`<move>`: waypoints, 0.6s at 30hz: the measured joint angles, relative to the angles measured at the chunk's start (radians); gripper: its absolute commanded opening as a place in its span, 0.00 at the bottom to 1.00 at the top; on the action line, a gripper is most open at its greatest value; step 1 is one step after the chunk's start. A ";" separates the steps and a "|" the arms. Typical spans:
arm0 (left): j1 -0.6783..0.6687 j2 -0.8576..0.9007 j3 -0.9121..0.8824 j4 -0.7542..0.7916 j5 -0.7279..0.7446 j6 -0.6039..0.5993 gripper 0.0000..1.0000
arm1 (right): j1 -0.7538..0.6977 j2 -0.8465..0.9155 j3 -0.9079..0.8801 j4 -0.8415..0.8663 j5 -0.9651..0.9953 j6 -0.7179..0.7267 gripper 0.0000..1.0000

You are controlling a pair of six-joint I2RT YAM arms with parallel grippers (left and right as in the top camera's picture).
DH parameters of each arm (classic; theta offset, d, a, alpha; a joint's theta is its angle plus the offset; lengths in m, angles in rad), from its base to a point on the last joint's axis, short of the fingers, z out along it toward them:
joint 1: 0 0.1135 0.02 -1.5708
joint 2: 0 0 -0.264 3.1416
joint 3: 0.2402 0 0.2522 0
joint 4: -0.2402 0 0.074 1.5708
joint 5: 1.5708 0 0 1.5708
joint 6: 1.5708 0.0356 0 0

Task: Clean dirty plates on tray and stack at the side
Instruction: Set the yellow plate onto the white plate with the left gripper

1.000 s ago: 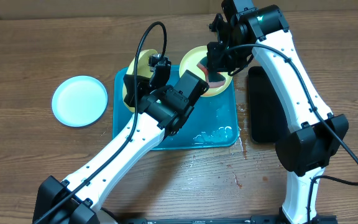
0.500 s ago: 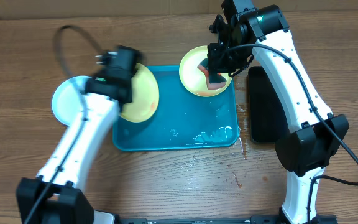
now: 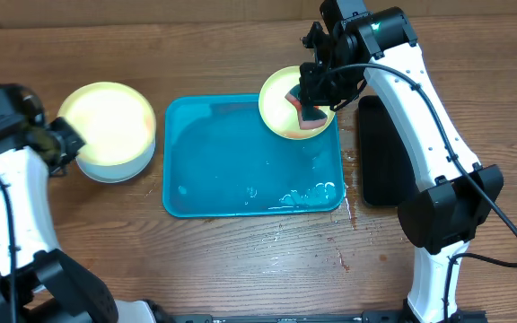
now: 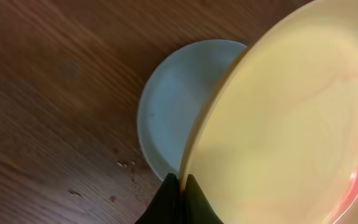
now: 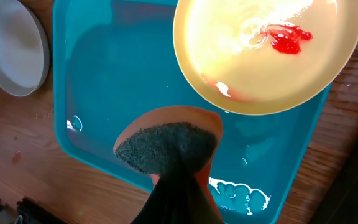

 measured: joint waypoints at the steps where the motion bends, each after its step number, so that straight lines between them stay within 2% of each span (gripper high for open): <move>1: 0.018 0.011 0.000 0.005 0.006 -0.010 0.04 | 0.000 0.000 0.000 0.000 0.000 0.000 0.04; 7: 0.058 0.093 0.000 0.052 0.029 -0.053 0.04 | 0.000 0.000 0.000 0.000 0.000 0.000 0.04; 18: 0.057 0.228 0.000 0.036 0.021 -0.061 0.04 | 0.000 0.000 0.000 0.000 0.000 0.000 0.04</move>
